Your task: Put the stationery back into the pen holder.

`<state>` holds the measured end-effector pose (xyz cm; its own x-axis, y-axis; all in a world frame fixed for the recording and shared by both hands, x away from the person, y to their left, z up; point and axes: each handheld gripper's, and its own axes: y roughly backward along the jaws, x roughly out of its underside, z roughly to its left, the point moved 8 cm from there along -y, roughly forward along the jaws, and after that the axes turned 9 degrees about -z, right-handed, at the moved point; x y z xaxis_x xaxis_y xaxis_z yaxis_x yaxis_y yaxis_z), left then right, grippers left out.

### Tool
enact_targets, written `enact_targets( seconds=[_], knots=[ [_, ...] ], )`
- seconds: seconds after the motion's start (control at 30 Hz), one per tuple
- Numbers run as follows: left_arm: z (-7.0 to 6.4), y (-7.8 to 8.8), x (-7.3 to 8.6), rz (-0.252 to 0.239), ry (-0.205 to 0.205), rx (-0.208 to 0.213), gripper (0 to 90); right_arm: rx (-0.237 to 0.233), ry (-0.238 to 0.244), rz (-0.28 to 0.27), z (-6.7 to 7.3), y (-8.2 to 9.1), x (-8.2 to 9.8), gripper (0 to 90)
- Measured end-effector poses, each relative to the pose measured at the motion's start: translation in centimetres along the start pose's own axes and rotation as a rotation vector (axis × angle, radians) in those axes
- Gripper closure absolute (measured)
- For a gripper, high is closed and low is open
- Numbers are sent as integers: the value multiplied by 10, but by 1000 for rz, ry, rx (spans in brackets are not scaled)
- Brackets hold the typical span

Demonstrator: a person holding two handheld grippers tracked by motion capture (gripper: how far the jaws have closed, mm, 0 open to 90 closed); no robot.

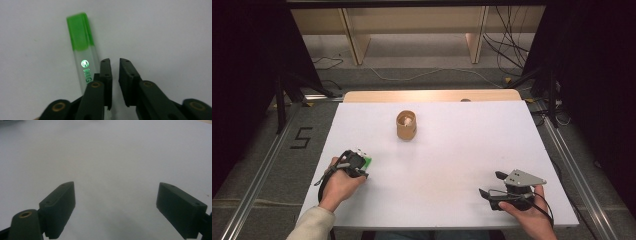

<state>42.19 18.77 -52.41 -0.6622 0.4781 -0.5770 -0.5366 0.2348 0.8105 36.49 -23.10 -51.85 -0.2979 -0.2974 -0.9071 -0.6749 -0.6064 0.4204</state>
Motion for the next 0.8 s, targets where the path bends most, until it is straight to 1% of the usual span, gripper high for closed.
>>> enact_targets(
  seconds=[0.1,0.13,0.2,0.23,0.33,0.43,0.5,0.67,0.8],
  knots=[
    [9,1,-9,-24,15,-38,597,-2,1,0,0,0,0,165],
    [12,0,-11,-25,17,-51,549,-1,1,0,0,0,0,165],
    [17,-3,-13,-12,32,-60,458,0,-3,-1,0,-1,0,164],
    [18,-5,-13,-13,53,-55,425,0,-3,0,0,-1,0,165],
    [26,-12,-14,-4,85,-56,371,-2,-3,3,0,-1,1,165],
    [32,-20,-14,16,108,-45,372,-1,-5,8,0,-1,1,164],
    [34,-24,-14,23,117,-41,387,-1,-5,9,0,-1,1,165],
    [31,-31,-18,34,124,-20,420,0,-3,5,0,-1,1,165],
    [30,-34,-20,48,130,-19,450,-1,-3,7,0,-1,1,164]
  ],
)
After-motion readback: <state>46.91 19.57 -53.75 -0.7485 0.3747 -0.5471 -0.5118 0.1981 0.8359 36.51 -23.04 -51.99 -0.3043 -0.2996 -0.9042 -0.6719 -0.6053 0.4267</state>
